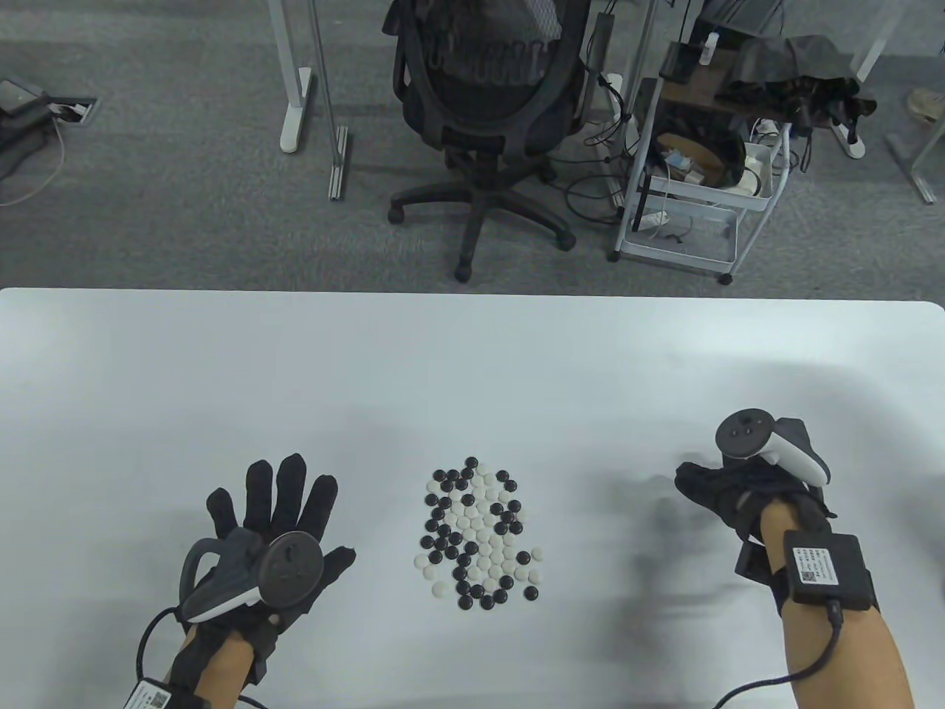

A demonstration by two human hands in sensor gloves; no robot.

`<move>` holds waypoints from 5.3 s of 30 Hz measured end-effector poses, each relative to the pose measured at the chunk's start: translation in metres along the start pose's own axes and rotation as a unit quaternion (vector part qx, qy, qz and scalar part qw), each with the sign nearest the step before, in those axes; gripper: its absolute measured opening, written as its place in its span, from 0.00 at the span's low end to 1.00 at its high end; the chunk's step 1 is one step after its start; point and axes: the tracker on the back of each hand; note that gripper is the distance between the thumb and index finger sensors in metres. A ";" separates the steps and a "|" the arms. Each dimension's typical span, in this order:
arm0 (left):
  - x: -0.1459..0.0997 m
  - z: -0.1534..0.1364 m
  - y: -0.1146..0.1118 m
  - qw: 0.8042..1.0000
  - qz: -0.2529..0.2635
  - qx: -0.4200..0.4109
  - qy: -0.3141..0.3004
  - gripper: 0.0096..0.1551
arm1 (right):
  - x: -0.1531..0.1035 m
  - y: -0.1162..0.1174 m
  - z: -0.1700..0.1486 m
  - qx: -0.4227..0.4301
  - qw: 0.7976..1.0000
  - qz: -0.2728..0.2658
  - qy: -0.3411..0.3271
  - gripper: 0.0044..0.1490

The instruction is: Go stone sorting task

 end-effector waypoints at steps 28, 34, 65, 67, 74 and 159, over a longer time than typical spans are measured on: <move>-0.002 0.000 0.001 1.000 0.007 0.000 -0.006 0.47 | 0.040 0.050 0.171 -0.147 0.973 0.103 -0.146 0.38; -0.002 0.001 0.000 1.000 0.005 0.001 -0.007 0.47 | 0.042 0.033 0.138 -0.136 0.983 0.086 -0.088 0.39; 0.002 -0.003 -0.004 1.000 -0.009 -0.002 0.003 0.47 | 0.061 -0.013 0.033 -0.030 0.993 0.049 0.105 0.41; 0.003 -0.003 -0.004 1.000 -0.010 -0.001 0.004 0.47 | 0.059 -0.013 0.026 -0.029 0.992 0.043 0.116 0.41; 0.003 -0.002 -0.004 1.000 -0.013 0.000 0.004 0.47 | 0.054 -0.012 0.009 -0.025 0.990 0.036 0.135 0.41; 0.000 0.003 -0.001 1.000 -0.013 0.002 0.004 0.47 | -0.015 0.083 0.184 -0.224 0.937 0.140 -0.229 0.39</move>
Point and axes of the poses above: the tracker on the back of each hand, its own z axis roughly to the thumb side, its own x axis roughly from the wrist to the fingertips, y = z × x, and after that the axes turned 14 degrees about -x, right-handed
